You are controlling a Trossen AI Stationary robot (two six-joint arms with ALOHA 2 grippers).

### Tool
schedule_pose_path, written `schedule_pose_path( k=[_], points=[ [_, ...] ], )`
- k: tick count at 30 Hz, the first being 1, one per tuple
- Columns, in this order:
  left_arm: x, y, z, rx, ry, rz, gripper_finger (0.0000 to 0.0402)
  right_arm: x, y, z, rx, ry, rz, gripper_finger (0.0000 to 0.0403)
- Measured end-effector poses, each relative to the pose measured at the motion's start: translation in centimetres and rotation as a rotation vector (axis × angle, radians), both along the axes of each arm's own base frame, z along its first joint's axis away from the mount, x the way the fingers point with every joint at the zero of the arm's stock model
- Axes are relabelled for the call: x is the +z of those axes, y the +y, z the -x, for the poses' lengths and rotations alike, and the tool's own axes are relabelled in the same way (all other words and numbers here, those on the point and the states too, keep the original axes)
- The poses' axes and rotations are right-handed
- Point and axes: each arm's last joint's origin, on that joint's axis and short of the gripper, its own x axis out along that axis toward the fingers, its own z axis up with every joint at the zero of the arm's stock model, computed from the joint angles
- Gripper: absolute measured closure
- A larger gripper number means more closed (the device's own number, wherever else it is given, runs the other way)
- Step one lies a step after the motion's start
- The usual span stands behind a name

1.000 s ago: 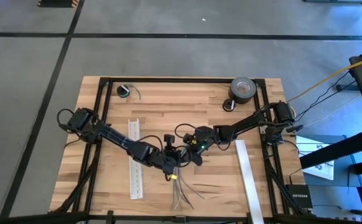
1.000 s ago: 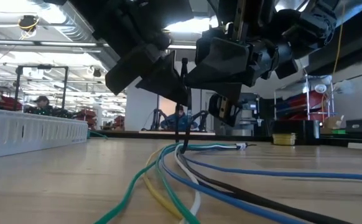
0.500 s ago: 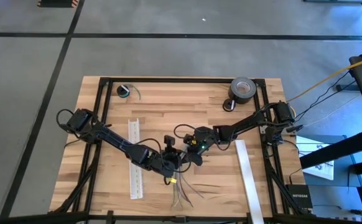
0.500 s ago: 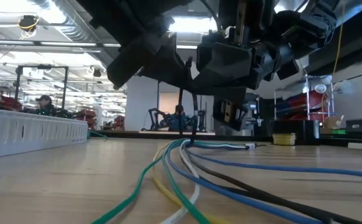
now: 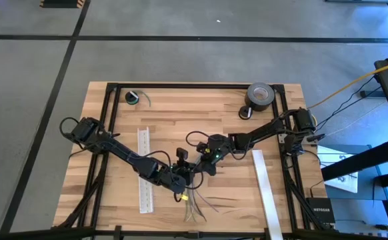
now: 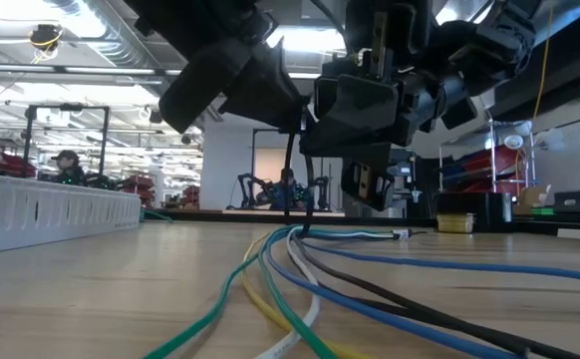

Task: Ziptie cables
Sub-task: Wrap the colored cables with the black zip tie

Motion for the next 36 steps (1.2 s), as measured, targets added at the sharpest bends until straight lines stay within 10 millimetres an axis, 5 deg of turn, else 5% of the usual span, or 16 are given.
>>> schedule_pose_path(
  k=[21,36],
  points=[
    [-0.2,-1.1,0.2,-0.059,0.014,-0.033,0.0402,-1.1,-0.8,0.5,-0.014,0.083,-0.040,0.0403],
    [-0.5,0.0,0.1,-0.007,0.041,0.006,0.0402,-1.0,-0.4,0.3,0.068,-0.010,-0.047,0.0403]
  ],
)
